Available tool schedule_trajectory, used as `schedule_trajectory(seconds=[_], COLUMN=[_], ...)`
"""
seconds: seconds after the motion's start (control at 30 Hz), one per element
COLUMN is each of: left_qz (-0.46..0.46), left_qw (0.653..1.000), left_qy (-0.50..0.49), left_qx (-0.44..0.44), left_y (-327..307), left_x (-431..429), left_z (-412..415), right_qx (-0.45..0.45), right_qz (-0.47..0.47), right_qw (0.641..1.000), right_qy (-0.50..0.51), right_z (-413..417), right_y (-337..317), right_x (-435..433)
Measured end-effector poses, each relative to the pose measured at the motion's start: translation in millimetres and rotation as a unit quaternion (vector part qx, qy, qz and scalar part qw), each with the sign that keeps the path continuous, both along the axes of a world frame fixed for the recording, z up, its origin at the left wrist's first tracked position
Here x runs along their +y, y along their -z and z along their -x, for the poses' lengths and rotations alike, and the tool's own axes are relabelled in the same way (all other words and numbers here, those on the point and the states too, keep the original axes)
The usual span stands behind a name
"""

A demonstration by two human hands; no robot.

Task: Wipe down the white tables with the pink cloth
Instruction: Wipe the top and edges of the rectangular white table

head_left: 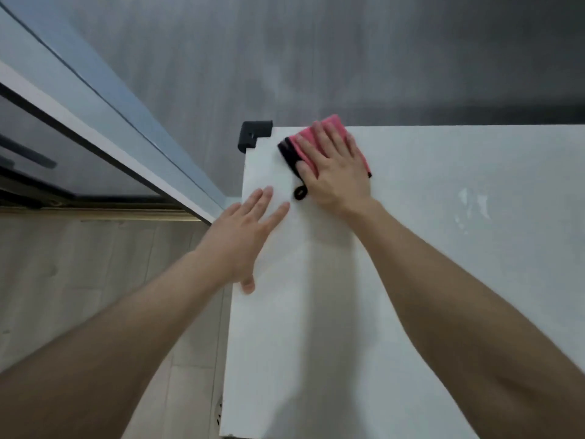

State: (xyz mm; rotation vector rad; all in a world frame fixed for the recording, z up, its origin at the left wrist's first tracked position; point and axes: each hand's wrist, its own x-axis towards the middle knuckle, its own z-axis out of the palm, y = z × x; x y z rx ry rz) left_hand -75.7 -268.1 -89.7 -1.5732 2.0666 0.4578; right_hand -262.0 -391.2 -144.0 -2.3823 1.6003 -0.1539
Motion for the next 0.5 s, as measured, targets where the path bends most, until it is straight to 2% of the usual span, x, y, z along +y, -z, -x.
schedule_trajectory(seconds=[0.1, 0.17, 0.2, 0.27, 0.33, 0.37, 0.43, 0.5], left_qz=[-0.001, -0.011, -0.015, -0.02, -0.019, -0.018, -0.023, -0.029], left_qw=[1.0, 1.0, 1.0, 1.0, 0.999, 0.999, 0.999, 0.999], left_qy=[0.0, 0.005, 0.004, 0.005, 0.011, 0.016, 0.02, 0.026], left_qx=[-0.008, -0.007, -0.008, -0.017, -0.027, -0.03, -0.028, -0.031], left_y=[-1.1, -3.6, -5.8, -10.3, -12.3, -12.8, -13.4, -16.0], left_x=[-0.2, -0.7, -0.9, -1.6, -0.5, -0.6, -1.7, -2.8], left_z=[1.8, 3.1, 4.4, 7.2, 9.7, 10.8, 11.9, 11.2], right_qx=[0.037, 0.059, 0.05, 0.043, 0.036, 0.036, 0.024, 0.02], right_qz=[0.007, -0.024, -0.032, -0.041, -0.041, -0.041, -0.02, 0.0], right_qw=[0.974, 0.959, 0.965, 0.993, 0.996, 0.994, 0.997, 0.999], right_qy=[0.223, 0.275, 0.255, 0.101, -0.068, -0.097, -0.066, 0.05], right_z=[111.7, 120.6, 99.7, 36.4, -15.0, -19.2, 17.2, 82.0], right_y=[-1.9, -4.3, -6.1, -9.4, -11.5, -9.2, -3.5, 1.0], right_x=[-6.6, -11.0, -13.8, -14.8, -0.5, 5.8, 5.6, -4.8])
